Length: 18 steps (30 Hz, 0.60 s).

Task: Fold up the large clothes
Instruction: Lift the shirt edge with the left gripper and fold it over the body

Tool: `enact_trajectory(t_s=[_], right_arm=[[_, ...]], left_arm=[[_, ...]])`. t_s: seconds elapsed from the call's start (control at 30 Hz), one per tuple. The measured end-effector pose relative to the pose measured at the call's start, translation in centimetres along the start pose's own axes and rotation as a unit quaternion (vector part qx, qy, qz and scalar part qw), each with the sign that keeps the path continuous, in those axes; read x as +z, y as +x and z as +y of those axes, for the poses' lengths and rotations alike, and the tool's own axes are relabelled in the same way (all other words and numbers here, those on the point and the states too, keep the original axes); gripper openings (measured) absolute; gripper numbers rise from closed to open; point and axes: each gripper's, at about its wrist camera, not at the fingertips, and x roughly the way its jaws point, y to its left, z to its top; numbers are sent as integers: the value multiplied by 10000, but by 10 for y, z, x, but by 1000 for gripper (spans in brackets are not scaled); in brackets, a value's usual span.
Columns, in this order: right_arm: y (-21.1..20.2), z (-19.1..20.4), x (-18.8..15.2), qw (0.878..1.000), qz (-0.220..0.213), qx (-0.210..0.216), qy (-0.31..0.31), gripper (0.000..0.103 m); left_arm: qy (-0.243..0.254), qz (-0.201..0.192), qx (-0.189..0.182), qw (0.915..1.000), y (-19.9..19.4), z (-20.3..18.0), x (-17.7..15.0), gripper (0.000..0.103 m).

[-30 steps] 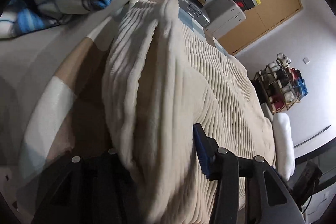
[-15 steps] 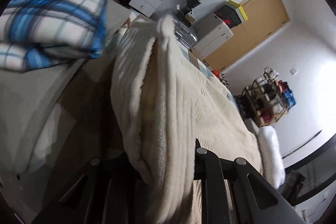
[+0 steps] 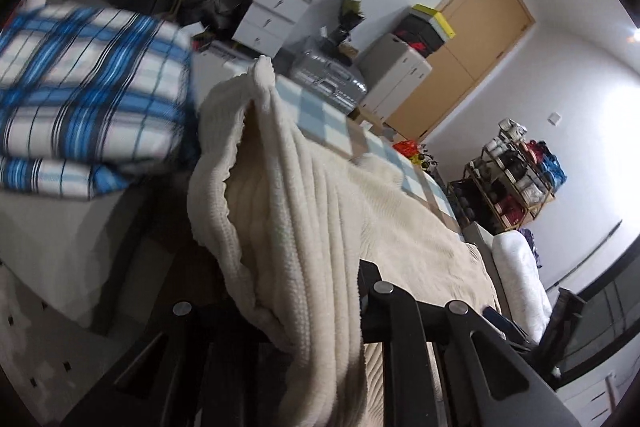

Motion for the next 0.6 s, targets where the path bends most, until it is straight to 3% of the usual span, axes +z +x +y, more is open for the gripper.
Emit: enact_trajectory(t_s=[0.07,0.2,0.4,0.5,0.6], right_arm=[[25,8,-6,9988,461,-71,-158,49],[25,10,-12,9986,379,-142,-349,49],[15,-10,-16,9989,291,355,42,53],[4,-25,-14,9964,307,715,335,60],[-21,-39,-17,9964,111,645,532,67]], left_arm=[[115,-28,-29,9999,-3,-4,2,13],[396,-50,-154,9991,-11,-15,5,13],[1181,-14,-510,9917,-12,-70,20,13],[1622,128,-739,9839,-3,-110,27,13],[2098,363,-958,9724,16,-155,24,13]])
